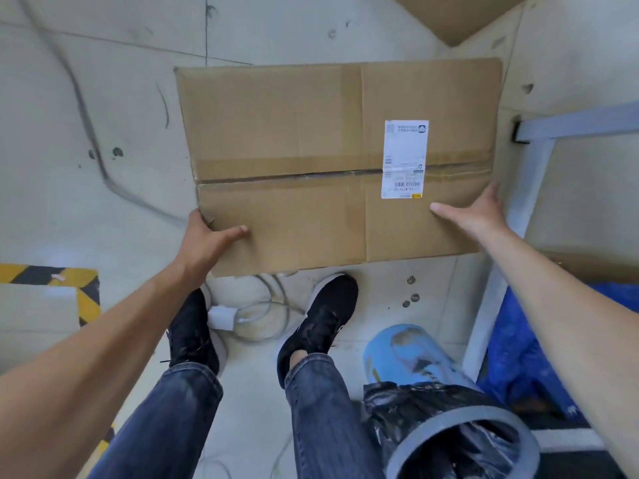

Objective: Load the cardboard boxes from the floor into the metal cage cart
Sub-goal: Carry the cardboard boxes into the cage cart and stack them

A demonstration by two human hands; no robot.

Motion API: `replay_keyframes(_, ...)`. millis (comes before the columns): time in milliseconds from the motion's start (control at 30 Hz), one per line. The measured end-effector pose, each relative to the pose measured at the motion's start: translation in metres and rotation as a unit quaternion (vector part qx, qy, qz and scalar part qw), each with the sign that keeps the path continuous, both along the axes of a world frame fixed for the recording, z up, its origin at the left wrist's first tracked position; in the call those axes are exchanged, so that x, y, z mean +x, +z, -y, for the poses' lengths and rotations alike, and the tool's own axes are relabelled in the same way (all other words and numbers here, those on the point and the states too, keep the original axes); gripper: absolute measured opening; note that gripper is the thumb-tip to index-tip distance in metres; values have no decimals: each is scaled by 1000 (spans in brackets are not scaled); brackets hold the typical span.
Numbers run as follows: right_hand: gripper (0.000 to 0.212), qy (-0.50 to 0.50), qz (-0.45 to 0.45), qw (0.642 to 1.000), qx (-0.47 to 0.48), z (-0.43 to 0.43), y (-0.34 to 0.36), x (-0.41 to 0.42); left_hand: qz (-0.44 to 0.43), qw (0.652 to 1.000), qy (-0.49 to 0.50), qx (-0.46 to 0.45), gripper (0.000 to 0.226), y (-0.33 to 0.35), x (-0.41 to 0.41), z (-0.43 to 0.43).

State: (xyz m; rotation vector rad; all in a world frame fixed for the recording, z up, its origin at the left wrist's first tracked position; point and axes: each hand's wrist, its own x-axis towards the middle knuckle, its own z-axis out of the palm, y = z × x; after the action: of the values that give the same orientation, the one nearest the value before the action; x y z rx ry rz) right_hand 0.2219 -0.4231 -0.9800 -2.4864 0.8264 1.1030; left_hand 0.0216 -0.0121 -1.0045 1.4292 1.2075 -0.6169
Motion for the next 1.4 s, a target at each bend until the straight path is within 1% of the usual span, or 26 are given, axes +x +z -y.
replay_keyframes(67,132,-10,-12,1000,2,-4,13,-1,-12,1000,-15,2,77,15,-3,-6)
replay_keyframes(133,118,-24,13,1000,14,-9,39,-5,-30,1000,-8,2,76,42,-10,-15)
replay_keyframes(200,105,-34,26,999,21,-18,79,-11,-43,999,6,9,71,82,-18,-25)
replay_keyframes(267,100,-26,14,999,26,-31,125,-19,-60,998,23,28,64,130,-29,-38)
replay_keyframes(400,99,-3,-4,998,69,-70,232,-33,-69,994,60,66,48,247,-55,-71)
replay_keyframes(433,99,8,-1,997,79,-83,262,-36,-65,992,70,79,47,281,-58,-80)
replay_keyframes(467,100,23,2,996,85,-96,294,-38,-58,991,82,91,49,317,-60,-90)
replay_keyframes(567,110,56,9,994,89,-136,385,-42,-37,985,102,132,66,425,-64,-118)
replay_keyframes(633,113,61,18,993,104,-161,442,-44,-25,980,102,167,70,490,-66,-136)
replay_keyframes(733,112,90,46,987,124,-200,520,-46,-23,964,103,244,59,577,-75,-163)
replay_keyframes(833,107,156,84,975,130,-237,594,-52,-41,940,97,323,51,659,-92,-188)
replay_keyframes(933,103,232,102,956,147,-274,662,-59,-63,922,112,365,53,733,-129,-205)
replay_keyframes(1000,107,283,107,939,166,-298,701,-65,-89,909,133,385,63,775,-168,-211)
replay_keyframes(1100,106,360,121,902,204,-334,759,-84,-135,880,176,421,78,833,-235,-208)
replay_keyframes(1167,103,417,132,872,221,-359,796,-104,-158,859,222,434,82,866,-286,-193)
replay_keyframes(1233,104,459,127,849,231,-385,827,-133,-170,840,273,437,80,892,-339,-170)
replay_keyframes(1333,105,512,123,810,258,-416,859,-189,-201,805,363,424,78,917,-418,-133)
replay_keyframes(1400,108,540,113,787,275,-434,873,-233,-204,782,420,413,83,928,-471,-109)
